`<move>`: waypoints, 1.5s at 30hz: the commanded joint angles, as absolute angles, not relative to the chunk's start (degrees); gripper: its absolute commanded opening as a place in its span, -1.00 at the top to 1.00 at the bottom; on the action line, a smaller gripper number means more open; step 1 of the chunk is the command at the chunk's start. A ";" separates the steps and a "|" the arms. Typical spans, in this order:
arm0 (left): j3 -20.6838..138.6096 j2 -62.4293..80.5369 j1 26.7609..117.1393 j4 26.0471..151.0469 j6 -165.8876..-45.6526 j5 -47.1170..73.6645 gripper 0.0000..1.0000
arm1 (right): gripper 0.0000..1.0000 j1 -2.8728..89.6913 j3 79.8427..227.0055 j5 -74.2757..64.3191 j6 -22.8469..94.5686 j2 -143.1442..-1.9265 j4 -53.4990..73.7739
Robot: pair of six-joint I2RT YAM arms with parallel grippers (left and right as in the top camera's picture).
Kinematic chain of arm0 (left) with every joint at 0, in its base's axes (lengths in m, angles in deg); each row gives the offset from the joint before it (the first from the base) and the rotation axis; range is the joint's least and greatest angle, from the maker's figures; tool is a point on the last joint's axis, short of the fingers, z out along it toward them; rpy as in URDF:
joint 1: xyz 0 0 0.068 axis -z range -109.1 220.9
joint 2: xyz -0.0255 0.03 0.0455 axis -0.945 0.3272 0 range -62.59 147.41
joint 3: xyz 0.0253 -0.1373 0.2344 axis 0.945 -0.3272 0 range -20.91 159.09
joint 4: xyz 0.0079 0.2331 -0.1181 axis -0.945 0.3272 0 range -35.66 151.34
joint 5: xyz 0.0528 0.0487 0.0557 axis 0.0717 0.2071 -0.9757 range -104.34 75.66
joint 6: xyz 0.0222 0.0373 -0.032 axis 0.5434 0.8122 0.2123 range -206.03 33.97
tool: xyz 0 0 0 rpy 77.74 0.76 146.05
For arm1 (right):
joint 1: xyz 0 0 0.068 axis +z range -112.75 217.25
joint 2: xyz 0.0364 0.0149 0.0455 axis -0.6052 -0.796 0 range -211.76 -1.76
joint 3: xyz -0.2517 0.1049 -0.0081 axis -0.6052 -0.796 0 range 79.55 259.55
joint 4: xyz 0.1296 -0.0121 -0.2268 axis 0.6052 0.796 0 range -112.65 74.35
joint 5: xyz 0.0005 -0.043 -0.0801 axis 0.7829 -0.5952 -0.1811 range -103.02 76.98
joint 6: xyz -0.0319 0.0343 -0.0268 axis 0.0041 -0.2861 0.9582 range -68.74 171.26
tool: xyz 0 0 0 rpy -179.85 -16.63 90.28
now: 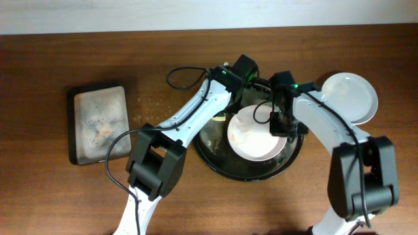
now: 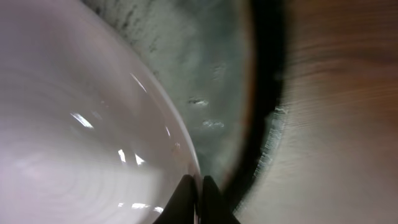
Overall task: Clean dirty plates on tray and stack at the side
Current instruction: 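Tilt the plate up with right gripper and press sponge onto it, then scrub the tilted plate's face with the sponge in left gripper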
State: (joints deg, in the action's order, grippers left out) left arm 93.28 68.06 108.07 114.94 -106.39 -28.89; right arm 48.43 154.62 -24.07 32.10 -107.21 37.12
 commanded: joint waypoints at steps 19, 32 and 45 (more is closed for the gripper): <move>94.28 68.87 100.81 109.58 -102.17 12.88 0.99 | 0.92 57.80 162.92 -37.73 29.59 -97.70 44.44; 84.05 68.97 102.52 101.85 -104.64 31.13 0.99 | 0.92 57.80 162.92 -37.16 22.00 -97.75 45.58; 74.00 68.97 99.63 95.53 -113.87 22.74 0.99 | 0.92 57.85 162.92 -37.91 22.27 -97.75 45.80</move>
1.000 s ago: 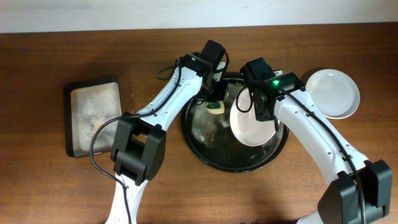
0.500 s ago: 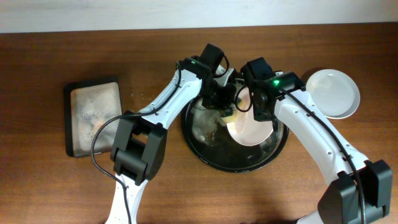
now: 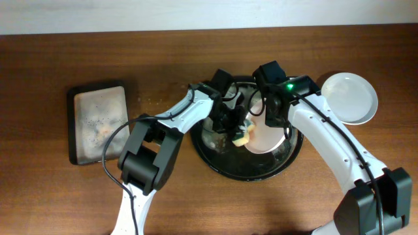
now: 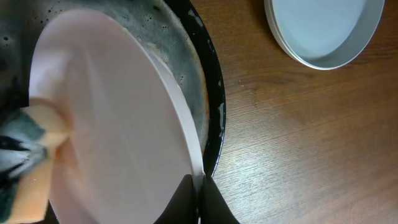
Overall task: Clean dirty plates on tray and stack at the side
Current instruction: 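Scrub the tilted plate's face with the sponge in left gripper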
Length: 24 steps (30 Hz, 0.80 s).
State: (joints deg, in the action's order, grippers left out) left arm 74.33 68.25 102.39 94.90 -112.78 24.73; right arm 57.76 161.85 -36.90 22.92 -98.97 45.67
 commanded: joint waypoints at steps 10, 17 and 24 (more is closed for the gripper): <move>79.33 65.32 97.40 96.58 -111.84 32.49 0.99 | 0.92 57.85 162.92 -39.79 22.24 -97.75 46.45; 79.31 63.40 100.72 98.57 -110.72 33.34 0.99 | 0.92 57.85 162.75 -43.22 22.24 -98.69 43.63; 77.17 63.44 104.16 98.85 -109.98 27.28 0.99 | 0.92 57.87 162.55 -43.30 22.24 -101.27 44.42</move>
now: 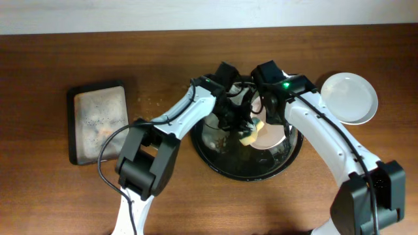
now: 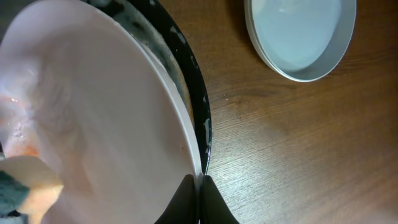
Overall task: Clean dirty plates on tray and stack at the side
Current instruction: 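Scrub the tilted plate's face with the sponge in left gripper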
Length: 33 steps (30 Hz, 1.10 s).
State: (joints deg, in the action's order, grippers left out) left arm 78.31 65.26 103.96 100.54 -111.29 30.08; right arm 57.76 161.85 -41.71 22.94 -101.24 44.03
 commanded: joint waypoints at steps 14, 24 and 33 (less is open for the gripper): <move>67.97 65.06 105.14 88.08 -113.78 18.13 1.00 | 0.92 57.87 162.55 -43.35 22.24 -101.27 44.44; 71.16 67.31 98.74 90.26 -116.51 14.91 0.99 | 0.92 57.87 162.55 -43.74 22.24 -101.24 45.10; 79.90 67.16 101.36 99.05 -112.01 25.23 0.99 | 0.92 57.87 162.55 -44.86 22.24 -101.24 45.51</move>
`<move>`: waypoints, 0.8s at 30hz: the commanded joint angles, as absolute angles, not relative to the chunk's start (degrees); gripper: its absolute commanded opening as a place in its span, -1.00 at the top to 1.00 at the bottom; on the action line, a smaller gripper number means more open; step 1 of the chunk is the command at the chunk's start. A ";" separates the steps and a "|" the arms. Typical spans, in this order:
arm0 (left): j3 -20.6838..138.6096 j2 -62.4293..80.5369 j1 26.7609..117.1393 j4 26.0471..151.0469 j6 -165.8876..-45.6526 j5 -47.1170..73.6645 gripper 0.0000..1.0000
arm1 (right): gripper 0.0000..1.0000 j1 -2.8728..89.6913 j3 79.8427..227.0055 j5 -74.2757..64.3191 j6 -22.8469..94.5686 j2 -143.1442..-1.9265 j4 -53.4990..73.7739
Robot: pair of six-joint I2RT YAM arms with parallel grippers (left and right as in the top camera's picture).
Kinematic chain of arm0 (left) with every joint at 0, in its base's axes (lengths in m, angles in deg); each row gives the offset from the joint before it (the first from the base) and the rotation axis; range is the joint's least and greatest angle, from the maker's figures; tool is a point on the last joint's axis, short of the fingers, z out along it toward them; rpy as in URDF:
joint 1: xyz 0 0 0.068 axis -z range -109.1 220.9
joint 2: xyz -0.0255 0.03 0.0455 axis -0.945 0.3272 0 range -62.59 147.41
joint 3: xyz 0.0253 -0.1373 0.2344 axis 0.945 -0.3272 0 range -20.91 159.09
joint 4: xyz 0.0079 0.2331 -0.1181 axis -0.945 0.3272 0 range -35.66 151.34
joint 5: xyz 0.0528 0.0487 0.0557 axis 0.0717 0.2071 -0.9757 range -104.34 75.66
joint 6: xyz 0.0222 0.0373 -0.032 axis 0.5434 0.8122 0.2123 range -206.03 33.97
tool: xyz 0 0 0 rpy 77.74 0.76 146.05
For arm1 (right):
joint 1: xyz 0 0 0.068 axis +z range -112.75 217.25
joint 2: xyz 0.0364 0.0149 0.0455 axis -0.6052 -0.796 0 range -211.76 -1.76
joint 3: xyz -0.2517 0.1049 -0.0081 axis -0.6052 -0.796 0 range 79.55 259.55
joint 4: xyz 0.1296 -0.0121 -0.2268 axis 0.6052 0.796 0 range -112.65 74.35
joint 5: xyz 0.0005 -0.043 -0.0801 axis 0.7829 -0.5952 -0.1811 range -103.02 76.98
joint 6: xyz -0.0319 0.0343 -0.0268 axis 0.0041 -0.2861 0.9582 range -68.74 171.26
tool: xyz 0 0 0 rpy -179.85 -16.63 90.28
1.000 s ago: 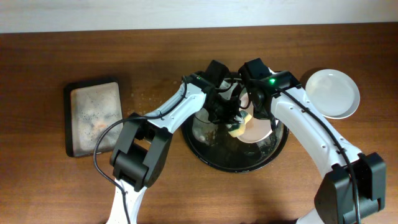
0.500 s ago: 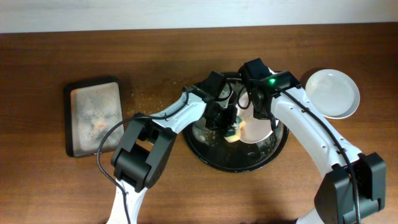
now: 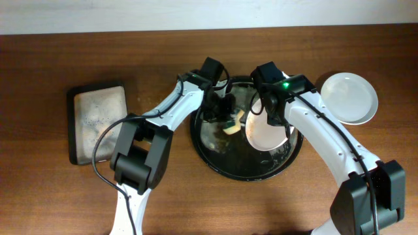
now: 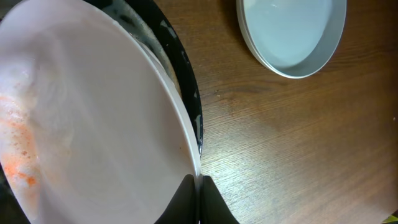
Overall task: Clean dirty plates on tray and stack at the side
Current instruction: 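Scrub the tilted plate's face with the sponge in left gripper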
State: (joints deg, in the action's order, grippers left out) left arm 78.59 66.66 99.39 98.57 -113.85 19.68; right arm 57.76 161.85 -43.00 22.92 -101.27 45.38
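My right gripper (image 4: pixel 198 186) is shut on the rim of a white plate (image 4: pixel 93 118), holding it tilted over the round black tray (image 3: pixel 215 160). Orange smears show on the plate's left part (image 4: pixel 18 155). In the overhead view the plate (image 3: pixel 266 129) stands on edge in the tray's right half. My left gripper (image 3: pixel 225 116) is shut on a yellow sponge (image 3: pixel 233 123), now just left of the plate and apart from it. A stack of clean white plates (image 3: pixel 351 98) lies on the table at the right; the same stack (image 4: pixel 292 31) shows at the top of the right wrist view.
A dark rectangular tray (image 3: pixel 98 122) with a grey soiled mat lies at the far left. The black round tray's floor (image 3: pixel 241 160) looks wet and soapy. Cables loop from both arms above the tray. Brown wooden table (image 3: pixel 65 196) all round.
My left gripper with the sponge has moved left, off the plate's face. The plate in my right gripper has tilted slightly more upright; orange smears now show uncovered.
First the plate lay nearly flat in the tray with my right gripper shut on its rim and the left arm behind it. Then the plate was tilted up and the sponge pressed on its face, twice at different spots. Now the sponge is off it.
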 commanded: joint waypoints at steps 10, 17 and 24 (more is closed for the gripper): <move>79.49 71.23 109.10 92.49 -111.29 22.83 0.99 | 0.92 57.87 162.55 -45.25 22.46 -101.24 45.51; 79.55 76.95 107.13 92.30 -114.90 22.50 0.99 | 0.92 57.87 162.55 -45.25 23.99 -101.24 45.51; 81.04 76.21 100.68 94.85 -116.21 22.34 1.00 | 0.92 57.87 162.55 -46.21 23.99 -101.24 45.56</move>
State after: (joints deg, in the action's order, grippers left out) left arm 80.43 73.72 104.35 93.15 -115.27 27.24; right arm 57.65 161.85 -45.69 24.25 -101.27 45.71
